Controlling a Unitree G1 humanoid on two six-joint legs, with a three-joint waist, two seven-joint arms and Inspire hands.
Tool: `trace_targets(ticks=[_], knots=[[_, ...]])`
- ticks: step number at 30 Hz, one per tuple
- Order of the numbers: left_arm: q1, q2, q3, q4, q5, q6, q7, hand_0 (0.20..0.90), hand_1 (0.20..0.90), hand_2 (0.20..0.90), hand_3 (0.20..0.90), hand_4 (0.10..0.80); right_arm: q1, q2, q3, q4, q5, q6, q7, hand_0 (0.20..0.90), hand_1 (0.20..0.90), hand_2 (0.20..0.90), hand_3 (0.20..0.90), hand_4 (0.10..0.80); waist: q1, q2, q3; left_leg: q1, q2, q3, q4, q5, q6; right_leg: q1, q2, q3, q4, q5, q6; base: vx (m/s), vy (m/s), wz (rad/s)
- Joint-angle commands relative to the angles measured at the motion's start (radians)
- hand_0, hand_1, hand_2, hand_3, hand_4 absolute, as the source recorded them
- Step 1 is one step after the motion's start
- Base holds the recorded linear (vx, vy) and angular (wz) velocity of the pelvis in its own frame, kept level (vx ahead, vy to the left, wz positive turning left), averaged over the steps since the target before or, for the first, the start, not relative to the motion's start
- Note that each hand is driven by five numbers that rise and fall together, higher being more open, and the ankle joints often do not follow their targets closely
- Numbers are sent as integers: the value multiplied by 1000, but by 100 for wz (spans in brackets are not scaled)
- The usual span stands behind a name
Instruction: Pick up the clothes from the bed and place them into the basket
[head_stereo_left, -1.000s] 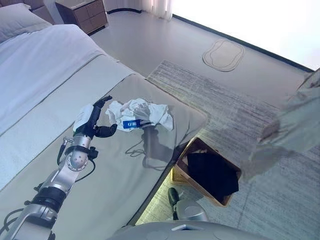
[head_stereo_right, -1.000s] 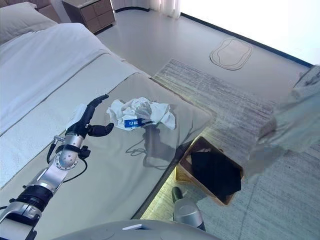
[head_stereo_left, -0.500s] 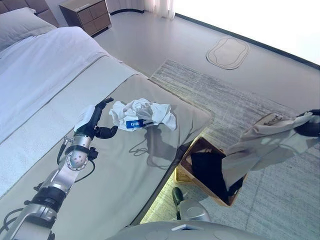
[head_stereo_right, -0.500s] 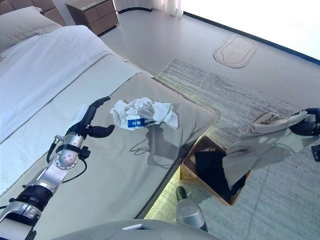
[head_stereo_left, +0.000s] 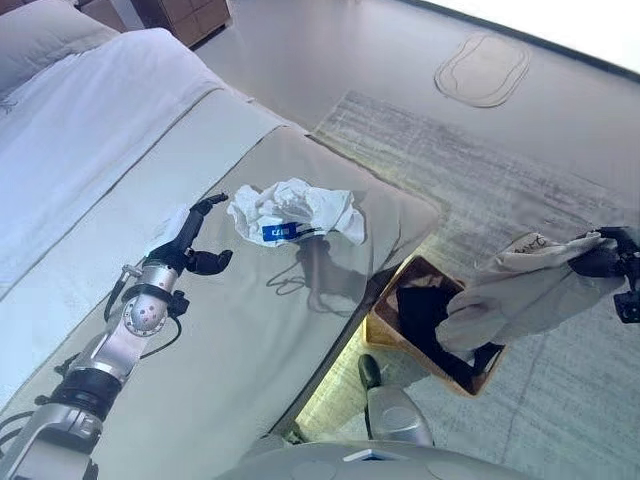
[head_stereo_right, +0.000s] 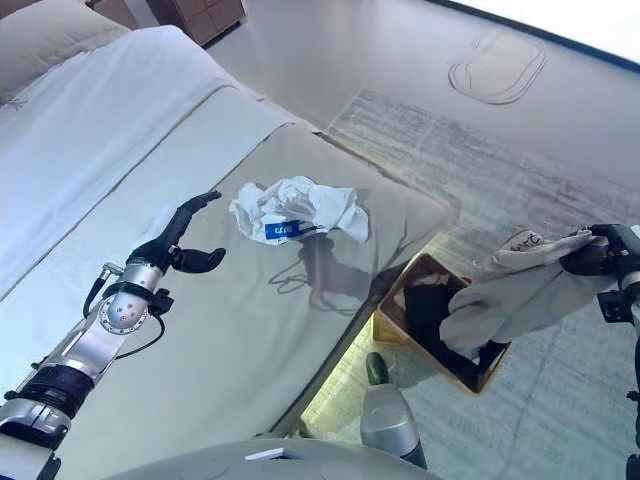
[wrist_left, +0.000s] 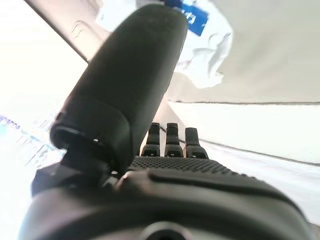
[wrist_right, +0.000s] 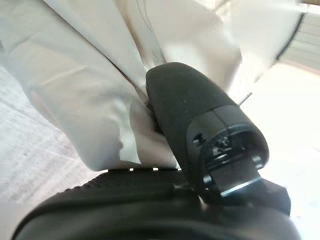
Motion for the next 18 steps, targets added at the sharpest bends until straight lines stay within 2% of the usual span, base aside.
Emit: trace_targets(ticks=[1, 11, 12, 13, 14, 18], knots=[[-117, 42, 13, -109, -45, -57, 58, 900, 900, 900, 900, 800, -144, -67, -1, 1, -3, -74, -38, 300, 300, 300, 200, 100, 10, -24, -44, -29, 44, -61, 233, -184, 34, -77, -76, -53, 158, -46, 72, -56, 33, 4], [-188, -4, -59, -116, -40, -38, 102, 900, 900, 900, 900, 800, -234, -61, 114, 129, -20, -106, -34, 300, 300, 300, 200, 100, 4, 39, 9, -56, 26, -74, 249, -179, 24, -92, -102, -39, 167, -55, 67, -33, 46, 0], [-192, -5, -64, -116, -43, -35, 106, 900, 900, 900, 900, 800, -236, -58, 120, 137, -26, -110, -42, 401, 401, 401, 318, 218, 4, 43, 11, -57, 24, -75, 248, -177, 23, -92, -104, -40, 167, -55, 66, -13, 31, 0], [-194, -5, -66, -115, -45, -33, 107, 900, 900, 900, 900, 800, -237, -55, 123, 139, -30, -113, -49, 836, 836, 836, 826, 726, 5, 45, 12, -58, 23, -76, 247, -176, 23, -91, -105, -40, 167, -56, 66, 0, 0, 0], [-196, -4, -67, -119, -50, -30, 107, 900, 900, 900, 900, 800, -242, -57, 124, 143, -35, -113, -55, 900, 900, 900, 900, 800, 6, 48, 14, -58, 21, -77, 246, -176, 23, -91, -106, -42, 166, -57, 66, -34, 34, 2], [-196, -8, -68, -121, -52, -27, 121, 900, 900, 900, 900, 800, -244, -49, 129, 138, -44, -114, -74, 900, 900, 900, 900, 800, 6, 62, 28, -64, 16, -82, 237, -168, 20, -95, -113, -47, 167, -57, 67, -41, 42, 2]])
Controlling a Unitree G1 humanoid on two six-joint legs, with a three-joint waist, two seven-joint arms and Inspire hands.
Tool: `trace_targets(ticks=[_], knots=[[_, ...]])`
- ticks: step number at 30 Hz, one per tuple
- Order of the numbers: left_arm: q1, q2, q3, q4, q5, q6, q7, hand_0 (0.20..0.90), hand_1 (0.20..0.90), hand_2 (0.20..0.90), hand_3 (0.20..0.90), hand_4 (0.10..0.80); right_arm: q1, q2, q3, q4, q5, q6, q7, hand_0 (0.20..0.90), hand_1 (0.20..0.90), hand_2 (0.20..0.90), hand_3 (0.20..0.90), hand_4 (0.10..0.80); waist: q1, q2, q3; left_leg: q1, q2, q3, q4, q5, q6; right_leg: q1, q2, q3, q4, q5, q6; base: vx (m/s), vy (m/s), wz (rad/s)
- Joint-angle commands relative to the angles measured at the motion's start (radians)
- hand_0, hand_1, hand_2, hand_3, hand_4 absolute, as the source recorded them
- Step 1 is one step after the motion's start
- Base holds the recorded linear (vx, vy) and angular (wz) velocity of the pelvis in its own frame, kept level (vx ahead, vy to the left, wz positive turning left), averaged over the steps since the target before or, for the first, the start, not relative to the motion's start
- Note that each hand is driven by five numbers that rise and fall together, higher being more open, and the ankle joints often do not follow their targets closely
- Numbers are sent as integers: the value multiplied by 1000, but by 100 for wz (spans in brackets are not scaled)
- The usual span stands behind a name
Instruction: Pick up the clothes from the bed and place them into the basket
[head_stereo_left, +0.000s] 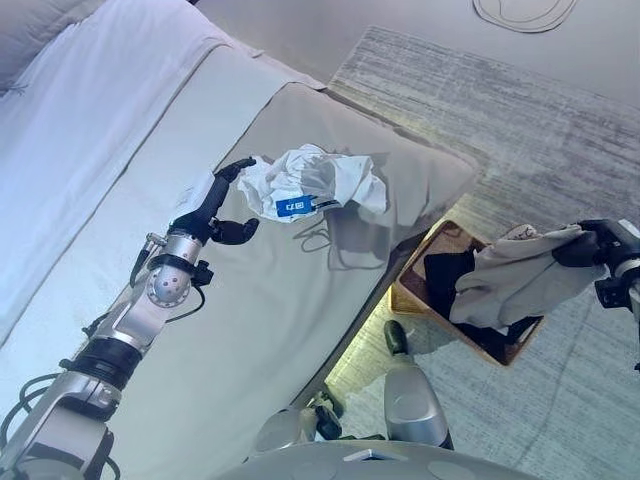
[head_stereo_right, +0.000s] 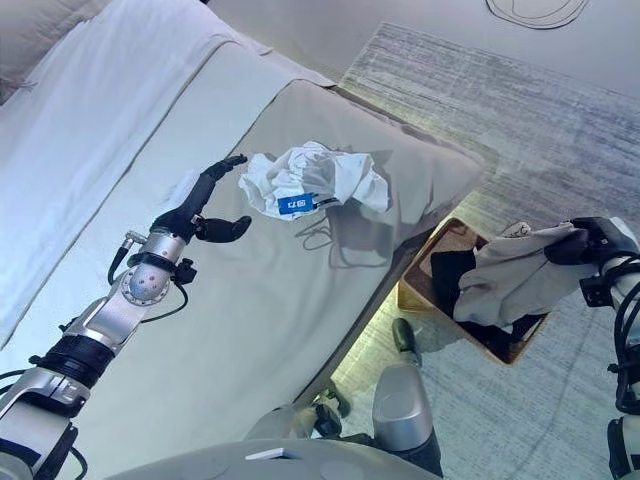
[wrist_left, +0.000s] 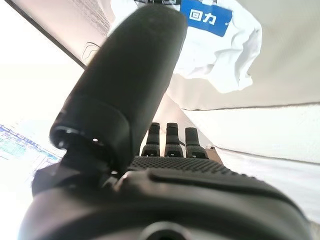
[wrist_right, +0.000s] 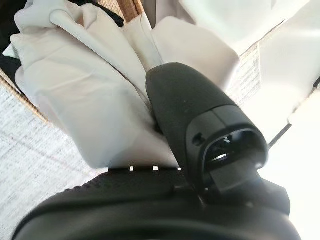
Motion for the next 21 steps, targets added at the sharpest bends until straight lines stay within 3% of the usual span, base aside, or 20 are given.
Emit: trace_targets(ticks=[1, 21], knots=[[-43, 14, 19, -72, -35, -29, 80, 900, 900, 900, 900, 800, -75, -54, -19, -22, -30, -83, -65, 900, 900, 900, 900, 800, 9, -31, -78, -38, 38, -69, 209, -163, 14, -76, -79, -46, 149, -54, 61, -29, 31, 2], [-21, -11, 24, -80, -27, -6, 102, 900, 900, 900, 900, 800, -4, -16, -62, -77, -58, -100, -114, 900, 900, 900, 900, 800, 23, -63, -110, 0, 45, -69, 166, -147, 10, -16, -61, -70, 116, -58, 53, 12, -4, 3]])
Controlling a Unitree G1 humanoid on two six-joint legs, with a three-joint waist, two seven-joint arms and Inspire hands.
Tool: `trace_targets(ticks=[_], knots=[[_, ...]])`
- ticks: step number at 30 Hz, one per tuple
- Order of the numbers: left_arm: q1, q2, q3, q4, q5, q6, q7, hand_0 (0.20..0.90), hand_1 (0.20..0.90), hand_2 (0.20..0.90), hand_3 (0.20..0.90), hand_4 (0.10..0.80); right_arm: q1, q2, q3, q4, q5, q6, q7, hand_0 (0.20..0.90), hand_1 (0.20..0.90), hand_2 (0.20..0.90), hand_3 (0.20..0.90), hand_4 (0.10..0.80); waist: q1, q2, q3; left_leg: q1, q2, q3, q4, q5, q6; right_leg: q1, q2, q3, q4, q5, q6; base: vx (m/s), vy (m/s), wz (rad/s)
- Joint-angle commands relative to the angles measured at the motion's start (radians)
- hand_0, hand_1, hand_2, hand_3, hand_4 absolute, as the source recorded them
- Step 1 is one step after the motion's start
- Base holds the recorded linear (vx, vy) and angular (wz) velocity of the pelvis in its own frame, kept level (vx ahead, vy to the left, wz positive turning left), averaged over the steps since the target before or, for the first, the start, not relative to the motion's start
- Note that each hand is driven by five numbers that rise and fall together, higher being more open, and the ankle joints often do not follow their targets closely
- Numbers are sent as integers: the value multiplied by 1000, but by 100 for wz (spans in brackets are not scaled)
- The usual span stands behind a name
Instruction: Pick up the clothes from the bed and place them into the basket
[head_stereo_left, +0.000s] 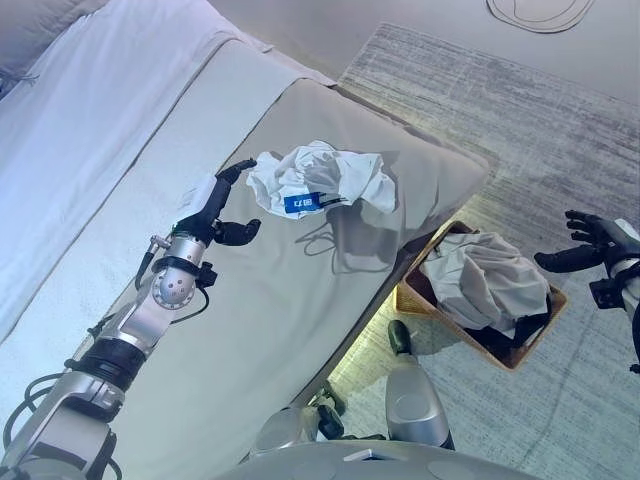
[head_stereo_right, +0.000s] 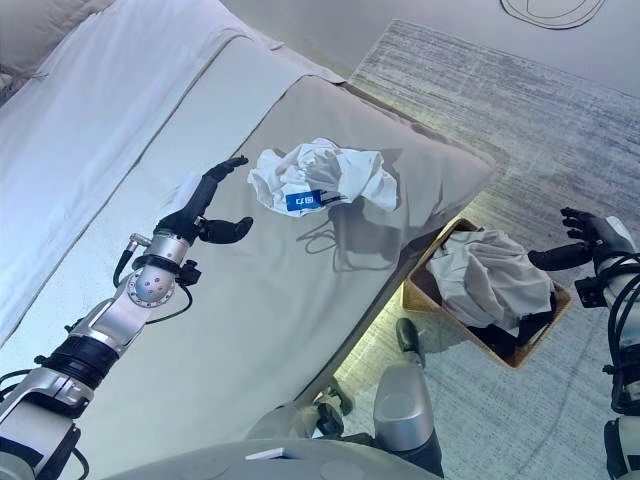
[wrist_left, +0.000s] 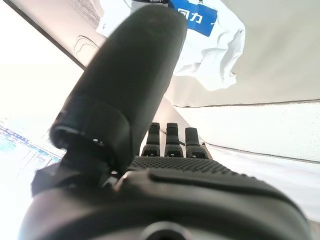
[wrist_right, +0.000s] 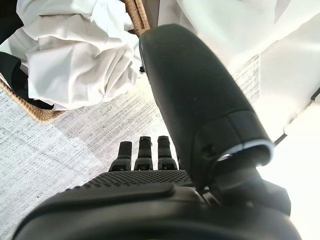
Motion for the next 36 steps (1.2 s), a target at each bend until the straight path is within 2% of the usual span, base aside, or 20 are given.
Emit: trace_targets(ticks=[1, 5, 10, 13, 17, 22, 27, 33, 36], knots=[[-13, 7, 52, -71, -21, -24, 73, 900, 900, 900, 900, 800, -5, -22, -76, -82, -44, -84, -91, 900, 900, 900, 900, 800, 23, -71, -121, -11, 58, -44, 172, -143, 8, -35, -47, -50, 118, -61, 52, 69, -3, 7], [11, 1, 60, -65, -22, -5, 76, 900, 900, 900, 900, 800, -11, -26, -85, -117, -52, -65, -117, 900, 900, 900, 900, 800, 38, -85, -136, -1, 62, -55, 156, -135, 7, -15, -36, -57, 115, -69, 49, 81, 0, 10], [74, -3, 94, -48, -15, -17, 80, 900, 900, 900, 900, 800, -9, -6, -126, -246, -54, -50, -213, 900, 900, 900, 900, 800, 61, -105, -156, 16, 71, -68, 132, -125, 2, 11, -24, -76, 111, -79, 41, 78, -5, 4], [111, -12, 108, -38, -12, -25, 87, 900, 900, 900, 900, 800, -5, 14, -143, -322, -103, -40, -284, 900, 900, 900, 900, 800, 80, -110, -163, 19, 71, -89, 113, -115, 0, 25, -16, -84, 106, -84, 38, 62, 14, 4], [150, -38, 117, -6, -5, -13, 76, 900, 900, 900, 900, 800, -32, 24, -120, -374, -289, -59, -357, 900, 900, 900, 900, 800, 121, -120, -176, 12, 69, -126, 93, -94, -4, 44, -11, -103, 92, -84, 33, 72, -6, 24], [178, -48, 125, 46, 20, -52, 85, 900, 900, 900, 900, 800, -108, 21, -10, -361, -376, -57, -356, 900, 900, 900, 900, 800, 179, -126, -174, -5, 64, -173, 72, -69, -13, 60, -10, -137, 81, -90, 28, 21, -35, 30], [184, -57, 125, 143, 56, -65, 97, 900, 900, 900, 900, 800, -224, 8, 136, -285, -426, -116, -325, 900, 900, 900, 900, 800, 236, -126, -157, -37, 60, -216, 58, -41, -24, 63, -17, -182, 80, -99, 21, 4, -28, 32], [202, -62, 134, 176, 104, -96, 115, 900, 900, 900, 900, 800, -362, 0, 274, -220, -436, -134, -301, 900, 900, 900, 900, 800, 285, -115, -133, -74, 50, -256, 59, -24, -33, 55, -30, -220, 85, -106, 14, 6, -1, 26], [181, -39, 114, 149, 139, -133, 136, 900, 900, 900, 900, 800, -467, 1, 359, -175, -428, -119, -292, 900, 900, 900, 900, 800, 318, -97, -94, -123, 43, -282, 82, -18, -38, 20, -41, -242, 114, -118, 4, -84, 15, 31]])
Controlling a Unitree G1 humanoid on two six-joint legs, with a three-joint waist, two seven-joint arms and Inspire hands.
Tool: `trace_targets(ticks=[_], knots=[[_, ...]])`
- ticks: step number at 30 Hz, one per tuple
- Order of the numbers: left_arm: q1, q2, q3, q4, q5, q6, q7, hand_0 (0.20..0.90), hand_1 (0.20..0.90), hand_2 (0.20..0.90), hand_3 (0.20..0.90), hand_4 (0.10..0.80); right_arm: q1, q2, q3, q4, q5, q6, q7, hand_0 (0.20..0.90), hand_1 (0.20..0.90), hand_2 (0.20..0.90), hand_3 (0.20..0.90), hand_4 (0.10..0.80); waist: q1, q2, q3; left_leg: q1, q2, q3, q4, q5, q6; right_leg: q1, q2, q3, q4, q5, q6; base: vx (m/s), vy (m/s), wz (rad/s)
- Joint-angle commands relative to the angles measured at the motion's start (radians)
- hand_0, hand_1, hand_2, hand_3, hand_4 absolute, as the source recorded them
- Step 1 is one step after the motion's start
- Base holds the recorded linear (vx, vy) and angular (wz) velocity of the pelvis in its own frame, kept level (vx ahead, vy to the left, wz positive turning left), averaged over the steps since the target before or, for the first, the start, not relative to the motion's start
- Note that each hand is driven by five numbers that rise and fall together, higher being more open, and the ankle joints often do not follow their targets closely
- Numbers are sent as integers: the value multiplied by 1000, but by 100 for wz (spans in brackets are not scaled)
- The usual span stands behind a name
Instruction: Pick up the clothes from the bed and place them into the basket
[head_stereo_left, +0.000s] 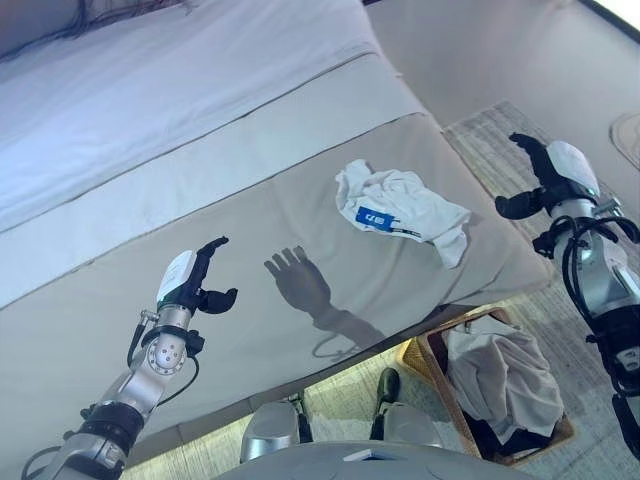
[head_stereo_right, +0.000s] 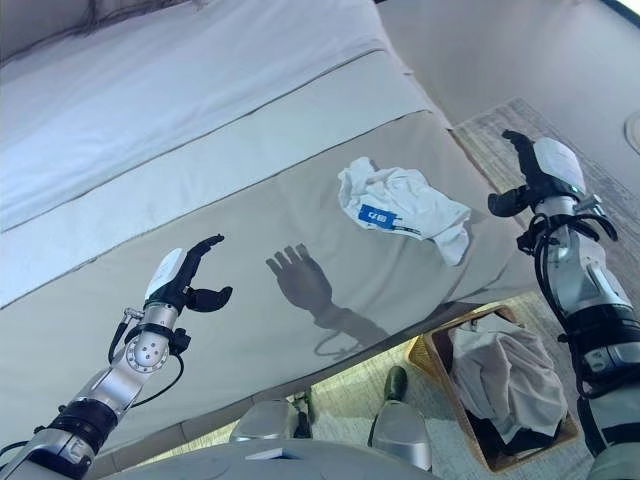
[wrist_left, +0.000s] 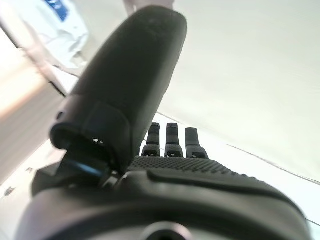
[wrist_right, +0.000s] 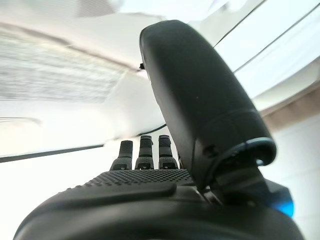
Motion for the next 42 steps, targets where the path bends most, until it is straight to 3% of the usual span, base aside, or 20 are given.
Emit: trace_targets(ticks=[1, 6, 12, 17, 19, 28, 29, 30, 31, 32, 38, 42], knots=[[-92, 59, 40, -38, 51, -123, 96, 900, 900, 900, 900, 800, -259, -54, 72, 26, -26, -36, -37, 900, 900, 900, 900, 800, 32, 7, 0, -75, 30, -40, 107, -73, -56, -103, -45, -2, 198, -121, 3, -155, 19, 21], [-169, 85, -7, -79, 5, -132, 122, 900, 900, 900, 900, 800, -440, -67, 196, 136, 13, -3, -47, 900, 900, 900, 900, 800, 63, 46, 104, -188, 15, -76, 199, -84, -53, -214, -74, -28, 304, -139, -12, -162, 4, 21], [-199, 89, -21, -143, -36, -142, 167, 900, 900, 900, 900, 800, -562, -42, 261, 252, 63, 32, -67, 900, 900, 900, 900, 800, 92, 84, 195, -305, -16, -115, 328, -100, -31, -339, -115, -43, 459, -164, -36, -87, -26, 14], [-186, 100, -7, -200, -53, -146, 189, 900, 900, 900, 900, 800, -614, -28, 280, 293, 91, 66, -58, 900, 900, 900, 900, 800, 116, 102, 228, -421, -37, -143, 464, -120, -13, -451, -151, -41, 601, -200, -56, -57, -45, 17], [-171, 100, -2, -220, -50, -139, 191, 900, 900, 900, 900, 800, -621, -8, 285, 311, 96, 79, -47, 900, 900, 900, 900, 800, 126, 102, 228, -469, -39, -156, 537, -162, -14, -498, -161, -21, 678, -245, -53, 60, -54, 17], [-143, 109, -10, -308, -34, -107, 225, 900, 900, 900, 900, 800, -589, 29, 295, 376, 46, 121, -16, 900, 900, 900, 900, 800, 132, 114, 228, -671, -38, -147, 756, -245, 36, -683, -189, 20, 850, -284, -68, 1, 16, 0], [-146, 116, -11, -317, -36, -103, 232, 900, 900, 900, 900, 800, -600, 27, 298, 394, 49, 122, -13, 625, 625, 625, 579, 479, 134, 116, 228, -691, -38, -145, 773, -260, 44, -705, -191, 27, 871, -288, -68, -24, 5, -5], [-146, 122, -8, -324, -38, -101, 236, 900, 900, 900, 900, 800, -609, 24, 301, 407, 52, 124, -14, 512, 512, 512, 447, 347, 135, 117, 228, -707, -38, -143, 791, -271, 49, -721, -191, 31, 883, -290, -69, -29, -4, -5], [-146, 125, -6, -328, -40, -99, 235, 900, 900, 900, 900, 800, -613, 22, 303, 412, 55, 124, -14, 512, 512, 512, 447, 347, 136, 117, 228, -715, -38, -142, 800, -275, 51, -727, -191, 33, 888, -291, -69, -20, -16, -4], [-145, 129, -5, -332, -41, -98, 236, 900, 900, 900, 900, 800, -615, 19, 304, 415, 60, 124, -17, 300, 300, 300, 200, 100, 136, 117, 228, -722, -37, -142, 811, -278, 51, -732, -192, 32, 892, -292, -70, 0, 0, 0], [-118, 159, 13, -352, -49, -91, 228, 900, 900, 900, 900, 800, -633, -19, 299, 418, 86, 111, -34, 300, 300, 300, 200, 100, 133, 103, 228, -760, -24, -146, 876, -309, 61, -755, -180, 37, 921, -300, -72, -5, -17, 3], [-109, 158, 7, -356, -44, -97, 228, 900, 900, 900, 900, 800, -626, -29, 291, 404, 98, 101, -32, 300, 300, 300, 200, 100, 126, 94, 228, -748, -15, -146, 870, -288, 50, -736, -170, 35, 901, -291, -71, -11, 4, -6]])
